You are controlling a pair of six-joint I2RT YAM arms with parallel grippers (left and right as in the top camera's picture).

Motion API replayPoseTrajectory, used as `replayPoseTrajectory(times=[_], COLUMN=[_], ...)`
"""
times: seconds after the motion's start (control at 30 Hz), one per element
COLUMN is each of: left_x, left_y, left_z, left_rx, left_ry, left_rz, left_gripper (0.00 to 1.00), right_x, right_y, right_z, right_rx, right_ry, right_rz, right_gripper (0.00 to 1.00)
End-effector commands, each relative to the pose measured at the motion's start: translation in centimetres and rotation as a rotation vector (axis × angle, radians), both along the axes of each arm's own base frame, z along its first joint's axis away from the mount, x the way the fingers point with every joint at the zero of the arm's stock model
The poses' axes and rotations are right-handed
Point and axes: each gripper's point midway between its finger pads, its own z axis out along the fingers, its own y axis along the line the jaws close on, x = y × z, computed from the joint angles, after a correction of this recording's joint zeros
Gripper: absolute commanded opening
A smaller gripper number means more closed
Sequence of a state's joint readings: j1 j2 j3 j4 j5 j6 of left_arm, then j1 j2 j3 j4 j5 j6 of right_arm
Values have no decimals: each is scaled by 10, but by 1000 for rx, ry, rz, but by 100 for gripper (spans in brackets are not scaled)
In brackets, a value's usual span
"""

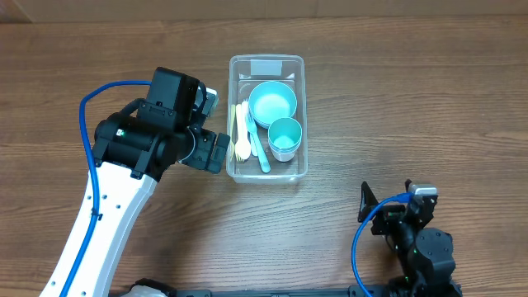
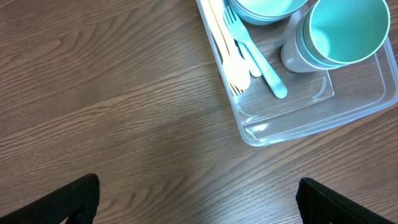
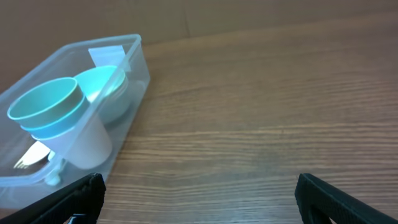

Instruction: Pack container

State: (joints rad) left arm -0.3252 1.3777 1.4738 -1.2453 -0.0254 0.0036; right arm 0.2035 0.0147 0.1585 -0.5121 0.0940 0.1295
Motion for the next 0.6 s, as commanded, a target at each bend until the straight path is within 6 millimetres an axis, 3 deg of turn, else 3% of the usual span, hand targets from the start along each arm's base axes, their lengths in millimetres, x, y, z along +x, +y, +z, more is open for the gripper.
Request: replayPoseTrajectory(times=[0.0, 0.47, 0.57], left_x=[0, 0, 5], left_y=[-2, -2, 31], left_z=[-1, -1, 5], left_rx=[-7, -7, 193], left_ry=[5, 5, -54], left_rz=[-17, -17, -12], left_gripper=[100, 100, 100], right_x=[2, 2, 2], right_y=[-2, -2, -2], right_z=[-2, -2, -2], right_rx=[-6, -7, -6], right_ry=[-15, -14, -14], right_rz=[-10, -10, -9], right_gripper=[100, 100, 100])
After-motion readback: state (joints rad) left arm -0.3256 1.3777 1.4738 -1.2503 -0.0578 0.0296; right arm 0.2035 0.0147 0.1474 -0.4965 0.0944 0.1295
